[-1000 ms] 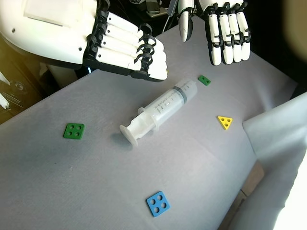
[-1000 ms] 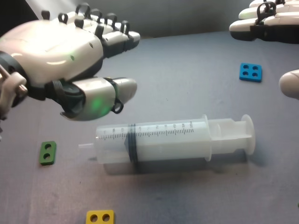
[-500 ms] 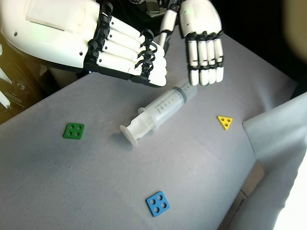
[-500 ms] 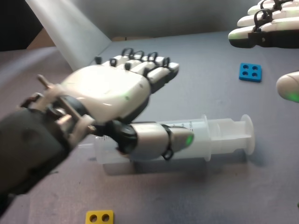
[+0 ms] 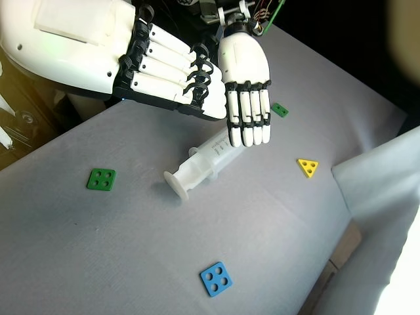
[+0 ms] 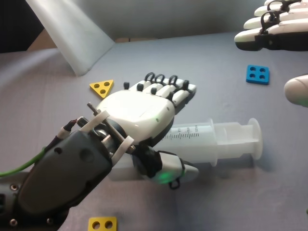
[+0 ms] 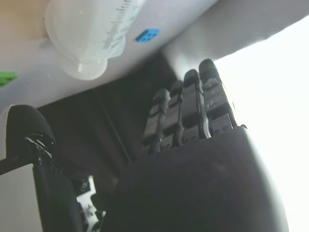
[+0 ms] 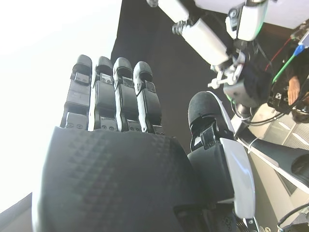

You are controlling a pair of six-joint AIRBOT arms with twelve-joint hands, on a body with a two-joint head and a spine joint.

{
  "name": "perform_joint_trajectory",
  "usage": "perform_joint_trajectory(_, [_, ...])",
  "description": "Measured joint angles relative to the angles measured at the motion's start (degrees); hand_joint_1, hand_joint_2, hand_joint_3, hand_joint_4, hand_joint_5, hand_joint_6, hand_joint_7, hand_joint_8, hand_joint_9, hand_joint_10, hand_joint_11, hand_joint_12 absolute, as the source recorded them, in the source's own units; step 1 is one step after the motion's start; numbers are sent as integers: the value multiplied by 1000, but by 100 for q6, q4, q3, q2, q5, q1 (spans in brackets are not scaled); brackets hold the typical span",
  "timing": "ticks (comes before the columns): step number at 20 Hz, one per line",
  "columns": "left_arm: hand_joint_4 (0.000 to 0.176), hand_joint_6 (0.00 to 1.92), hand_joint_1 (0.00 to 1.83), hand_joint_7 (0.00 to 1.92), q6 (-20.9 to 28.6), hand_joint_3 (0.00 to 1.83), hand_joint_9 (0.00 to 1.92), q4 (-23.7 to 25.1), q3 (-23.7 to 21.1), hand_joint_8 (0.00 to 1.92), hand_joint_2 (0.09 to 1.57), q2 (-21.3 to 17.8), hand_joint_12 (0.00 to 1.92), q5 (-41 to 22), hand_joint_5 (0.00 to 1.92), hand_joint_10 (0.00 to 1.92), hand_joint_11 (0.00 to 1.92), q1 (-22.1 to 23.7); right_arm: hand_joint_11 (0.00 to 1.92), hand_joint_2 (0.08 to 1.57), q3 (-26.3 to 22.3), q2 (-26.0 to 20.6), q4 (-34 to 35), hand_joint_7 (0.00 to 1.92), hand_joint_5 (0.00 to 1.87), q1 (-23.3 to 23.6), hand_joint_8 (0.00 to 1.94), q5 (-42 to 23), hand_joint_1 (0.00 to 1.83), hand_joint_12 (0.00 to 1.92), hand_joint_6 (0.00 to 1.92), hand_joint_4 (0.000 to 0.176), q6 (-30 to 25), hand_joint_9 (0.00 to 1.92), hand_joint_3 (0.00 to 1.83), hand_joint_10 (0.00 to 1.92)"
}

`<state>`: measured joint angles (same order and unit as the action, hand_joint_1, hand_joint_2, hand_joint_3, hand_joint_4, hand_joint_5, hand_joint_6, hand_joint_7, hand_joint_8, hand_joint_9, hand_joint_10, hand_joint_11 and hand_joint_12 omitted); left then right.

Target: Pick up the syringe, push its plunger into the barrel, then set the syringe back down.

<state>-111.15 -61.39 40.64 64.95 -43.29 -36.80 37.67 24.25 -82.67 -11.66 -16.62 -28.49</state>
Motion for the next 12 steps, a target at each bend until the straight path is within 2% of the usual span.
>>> perform_joint_trajectory(1, [0, 0, 890, 0, 0, 0, 2, -15, 55, 0, 846, 24, 228, -11, 0, 0, 0, -59, 0, 1417, -11, 0, 2, 112, 165, 0, 0, 9, 0, 72, 0, 0, 15, 48, 0, 0])
perform_joint_trajectory(2, [0, 5, 997, 1, -11, 0, 11, -11, 125, 0, 849, 66, 256, -11, 22, 2, 0, -125, 0, 1412, -22, 0, 0, 105, 145, 0, 0, 0, 0, 69, 0, 0, 24, 48, 0, 0])
perform_joint_trajectory(5, [0, 8, 1025, 17, -13, 4, 25, -50, 260, 4, 878, 149, 285, 0, 51, 4, 0, -238, 0, 1412, -42, 0, 2, 121, 161, 0, 1, -17, 0, 154, 2, 0, 24, 68, 0, 5])
perform_joint_trajectory(6, [0, 8, 1051, 51, -15, 4, 47, -42, 326, 6, 892, 208, 336, -17, 94, 4, 0, -280, 0, 1417, -42, 0, 0, 97, 139, 0, 0, -11, 0, 108, 0, 0, 24, 50, 1, 0])
perform_joint_trajectory(9, [0, 6, 1035, 58, -15, 8, 52, -70, 411, 6, 905, 332, 345, -9, 97, 5, 0, -341, 0, 1419, -42, 0, 0, 92, 136, 0, 0, -9, 0, 101, 0, 0, 24, 46, 2, 0])
perform_joint_trajectory(10, [0, 3, 1041, 73, -15, 3, 72, -74, 457, 3, 910, 387, 421, 4, 103, 4, 0, -356, 0, 1420, -42, 0, 0, 95, 143, 0, 1, -4, 0, 98, 3, 0, 26, 47, 2, 0])
perform_joint_trajectory(12, [0, 1, 1052, 72, -26, 5, 73, -72, 533, 0, 923, 461, 431, 7, 106, 1, 0, -356, 0, 1421, -42, 0, 2, 109, 157, 0, 4, -4, 0, 126, 6, 0, 26, 58, 2, 4])
